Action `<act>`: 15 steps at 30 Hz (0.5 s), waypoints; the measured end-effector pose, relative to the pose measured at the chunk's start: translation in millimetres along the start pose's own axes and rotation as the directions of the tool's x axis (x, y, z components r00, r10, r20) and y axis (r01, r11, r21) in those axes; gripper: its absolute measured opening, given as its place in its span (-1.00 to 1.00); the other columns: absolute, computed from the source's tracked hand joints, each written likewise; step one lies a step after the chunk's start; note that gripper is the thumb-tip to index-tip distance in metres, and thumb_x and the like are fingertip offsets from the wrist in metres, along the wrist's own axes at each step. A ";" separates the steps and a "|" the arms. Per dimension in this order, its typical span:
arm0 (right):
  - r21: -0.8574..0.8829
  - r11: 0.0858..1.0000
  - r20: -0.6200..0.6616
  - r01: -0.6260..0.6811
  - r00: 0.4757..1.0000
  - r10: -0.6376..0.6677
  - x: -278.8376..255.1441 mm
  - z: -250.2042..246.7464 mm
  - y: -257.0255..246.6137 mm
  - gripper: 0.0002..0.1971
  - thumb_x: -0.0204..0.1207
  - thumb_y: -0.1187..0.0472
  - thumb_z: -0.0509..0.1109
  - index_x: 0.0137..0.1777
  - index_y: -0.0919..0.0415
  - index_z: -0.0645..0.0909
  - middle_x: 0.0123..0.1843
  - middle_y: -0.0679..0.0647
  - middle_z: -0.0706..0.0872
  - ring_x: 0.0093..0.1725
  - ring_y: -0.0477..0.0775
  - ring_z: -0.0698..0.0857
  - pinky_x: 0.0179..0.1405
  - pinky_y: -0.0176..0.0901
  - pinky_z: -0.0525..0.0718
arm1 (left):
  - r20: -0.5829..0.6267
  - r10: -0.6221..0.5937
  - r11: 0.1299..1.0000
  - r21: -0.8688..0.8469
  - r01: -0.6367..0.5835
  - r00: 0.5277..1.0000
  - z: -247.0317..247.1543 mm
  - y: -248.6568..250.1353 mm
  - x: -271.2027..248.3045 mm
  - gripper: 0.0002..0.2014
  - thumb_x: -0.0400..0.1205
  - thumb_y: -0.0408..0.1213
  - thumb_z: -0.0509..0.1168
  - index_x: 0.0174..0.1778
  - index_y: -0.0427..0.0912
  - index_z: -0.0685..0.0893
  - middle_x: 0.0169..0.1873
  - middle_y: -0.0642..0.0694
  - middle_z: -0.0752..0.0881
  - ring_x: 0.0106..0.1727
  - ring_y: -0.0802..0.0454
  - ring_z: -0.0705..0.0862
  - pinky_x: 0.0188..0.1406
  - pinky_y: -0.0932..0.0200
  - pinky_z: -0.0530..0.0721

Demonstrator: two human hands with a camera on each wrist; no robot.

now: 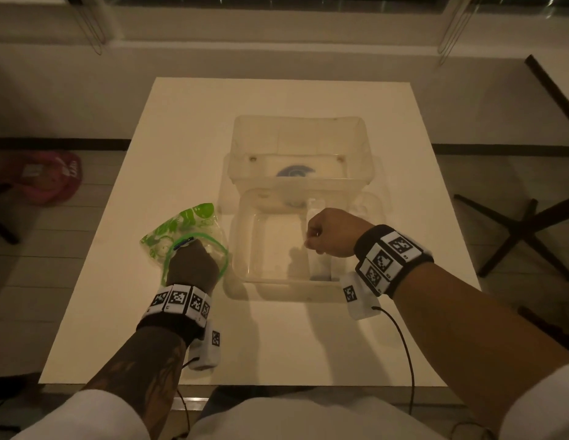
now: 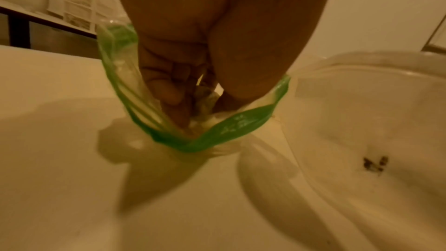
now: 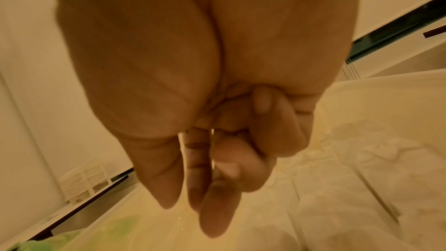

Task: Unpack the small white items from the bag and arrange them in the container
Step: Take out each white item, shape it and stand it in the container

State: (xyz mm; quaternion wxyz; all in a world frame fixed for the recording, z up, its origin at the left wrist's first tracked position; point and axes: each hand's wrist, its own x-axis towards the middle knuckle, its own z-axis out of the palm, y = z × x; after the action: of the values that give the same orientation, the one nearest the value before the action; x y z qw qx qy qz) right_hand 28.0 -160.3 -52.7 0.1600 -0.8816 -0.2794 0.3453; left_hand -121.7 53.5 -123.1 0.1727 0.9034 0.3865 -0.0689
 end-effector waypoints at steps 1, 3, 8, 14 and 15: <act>0.007 1.000 -0.003 0.002 1.000 -0.002 -0.6 -0.9 0.2 -0.84 0.57 0.11 0.40 -0.11 0.18 0.72 -0.21 0.01 0.78 -0.27 -0.13 0.66 -0.28 -0.29 0.55 | 0.003 -0.001 1.000 0.000 0.001 1.000 -1.8 0.2 -0.8 -0.79 0.66 -0.40 0.20 0.13 -0.46 0.60 0.09 -0.38 0.71 0.14 -0.34 0.68 0.09 -0.08 0.60; 0.018 1.000 -0.009 0.007 1.000 -0.007 -1.7 -3.2 -0.1 -0.84 0.58 0.12 0.38 -0.09 0.19 0.73 -0.19 0.03 0.80 -0.28 -0.13 0.67 -0.24 -0.28 0.59 | -0.003 0.037 0.999 0.031 -0.037 0.999 -3.3 -3.0 -1.9 -0.79 0.66 -0.41 0.19 0.11 -0.45 0.61 0.06 -0.37 0.71 0.11 -0.35 0.70 0.07 -0.11 0.63; 0.018 1.000 -0.004 0.016 1.000 -0.016 -2.0 -4.6 0.2 -0.85 0.59 0.13 0.38 -0.06 0.18 0.73 -0.19 0.01 0.79 -0.30 -0.17 0.66 -0.27 -0.28 0.55 | -0.042 0.030 0.998 -0.050 -0.032 0.999 -11.5 -4.0 -9.3 -0.84 0.59 -0.52 0.21 0.00 -0.51 0.63 -0.03 -0.44 0.71 0.06 -0.42 0.69 0.08 -0.16 0.64; 0.009 0.999 0.018 0.032 0.999 -0.032 -2.4 -1.9 -1.5 -0.88 0.57 0.10 0.39 -0.10 0.11 0.70 -0.21 -0.05 0.77 -0.26 -0.18 0.67 -0.26 -0.27 0.55 | -0.025 0.017 0.983 -0.182 -0.021 1.000 -20.5 -2.0 -12.5 -0.82 0.61 -0.37 0.31 -0.19 -0.46 0.67 -0.20 -0.36 0.69 -0.09 -0.37 0.70 -0.14 -0.06 0.64; 0.015 0.999 0.017 0.039 0.999 -0.039 -2.9 -1.8 -2.1 -0.89 0.57 0.10 0.39 -0.13 0.08 0.69 -0.23 -0.06 0.77 -0.27 -0.18 0.67 -0.25 -0.27 0.55 | -0.065 0.007 0.982 -0.190 -0.019 0.998 -24.0 -0.8 -14.4 -0.79 0.63 -0.34 0.29 -0.19 -0.45 0.65 -0.20 -0.36 0.69 -0.09 -0.36 0.68 -0.14 -0.06 0.59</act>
State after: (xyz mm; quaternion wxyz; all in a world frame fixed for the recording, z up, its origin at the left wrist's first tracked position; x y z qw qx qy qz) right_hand 26.7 -160.6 -49.0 0.1708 -0.8718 -0.2951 0.3517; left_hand -132.5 53.0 -97.3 0.2464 0.8868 0.3908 -0.0015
